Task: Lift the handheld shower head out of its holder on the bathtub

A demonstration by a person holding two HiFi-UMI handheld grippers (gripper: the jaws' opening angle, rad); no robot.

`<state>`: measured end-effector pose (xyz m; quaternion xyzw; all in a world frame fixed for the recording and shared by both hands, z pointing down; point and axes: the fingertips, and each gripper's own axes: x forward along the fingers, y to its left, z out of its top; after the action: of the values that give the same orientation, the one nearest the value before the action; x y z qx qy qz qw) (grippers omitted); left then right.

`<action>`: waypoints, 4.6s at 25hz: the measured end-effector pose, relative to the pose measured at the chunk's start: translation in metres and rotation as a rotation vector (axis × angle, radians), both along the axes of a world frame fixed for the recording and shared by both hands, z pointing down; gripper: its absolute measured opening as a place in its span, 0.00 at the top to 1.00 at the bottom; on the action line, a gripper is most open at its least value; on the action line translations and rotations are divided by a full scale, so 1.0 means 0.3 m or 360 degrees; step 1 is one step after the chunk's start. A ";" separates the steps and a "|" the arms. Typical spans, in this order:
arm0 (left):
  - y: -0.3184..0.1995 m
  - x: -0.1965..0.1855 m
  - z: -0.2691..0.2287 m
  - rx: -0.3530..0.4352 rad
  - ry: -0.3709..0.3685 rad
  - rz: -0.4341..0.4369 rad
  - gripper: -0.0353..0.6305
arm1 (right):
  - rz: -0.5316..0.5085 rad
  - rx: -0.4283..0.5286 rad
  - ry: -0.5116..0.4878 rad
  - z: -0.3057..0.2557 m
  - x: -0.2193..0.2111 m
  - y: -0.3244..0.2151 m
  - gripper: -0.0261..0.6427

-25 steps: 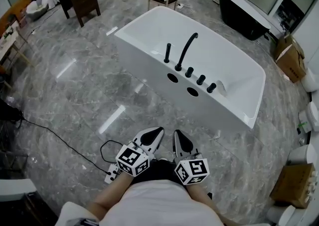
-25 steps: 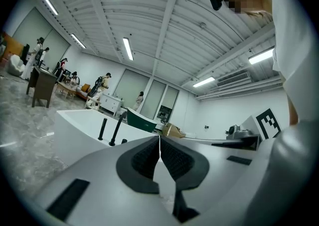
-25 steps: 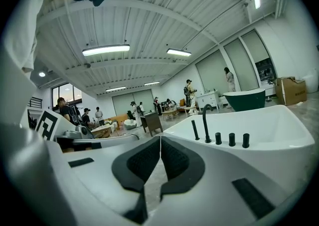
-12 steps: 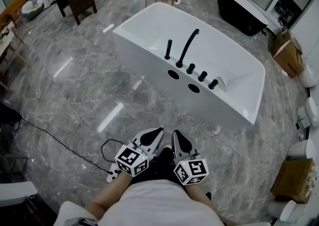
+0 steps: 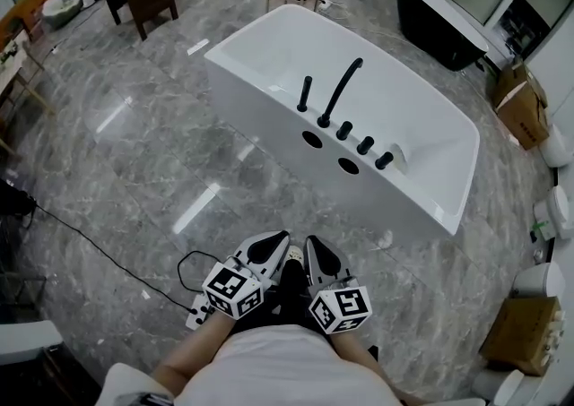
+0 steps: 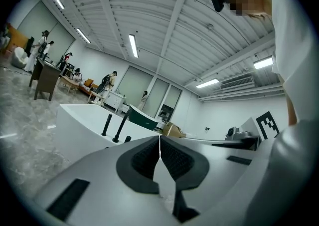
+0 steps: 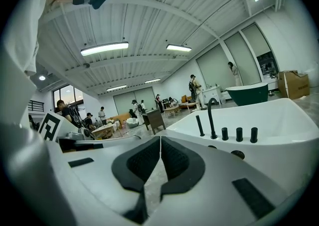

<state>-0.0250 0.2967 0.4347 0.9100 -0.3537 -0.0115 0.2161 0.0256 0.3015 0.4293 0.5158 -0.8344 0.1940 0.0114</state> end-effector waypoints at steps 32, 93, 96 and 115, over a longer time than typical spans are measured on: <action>-0.515 0.221 0.004 0.0077 -0.0048 -0.0233 0.93 | -0.0176 0.0073 -0.0091 -0.006 0.258 -0.566 0.93; -1.212 0.049 0.051 -0.0069 -0.0012 -0.0272 0.93 | -0.0134 -0.0008 -0.0093 0.022 0.117 -1.260 0.93; -1.284 0.028 0.050 -0.0055 -0.0003 -0.0247 0.93 | -0.0118 0.0004 -0.0074 0.026 0.096 -1.321 0.93; -1.559 -0.018 0.066 0.0007 0.0004 -0.0085 0.93 | 0.0022 0.0041 -0.0025 0.047 0.057 -1.557 0.93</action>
<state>-0.0304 -0.1710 0.4547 0.9007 -0.3776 -0.0194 0.2141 0.0426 -0.1654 0.4433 0.5201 -0.8333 0.1874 -0.0031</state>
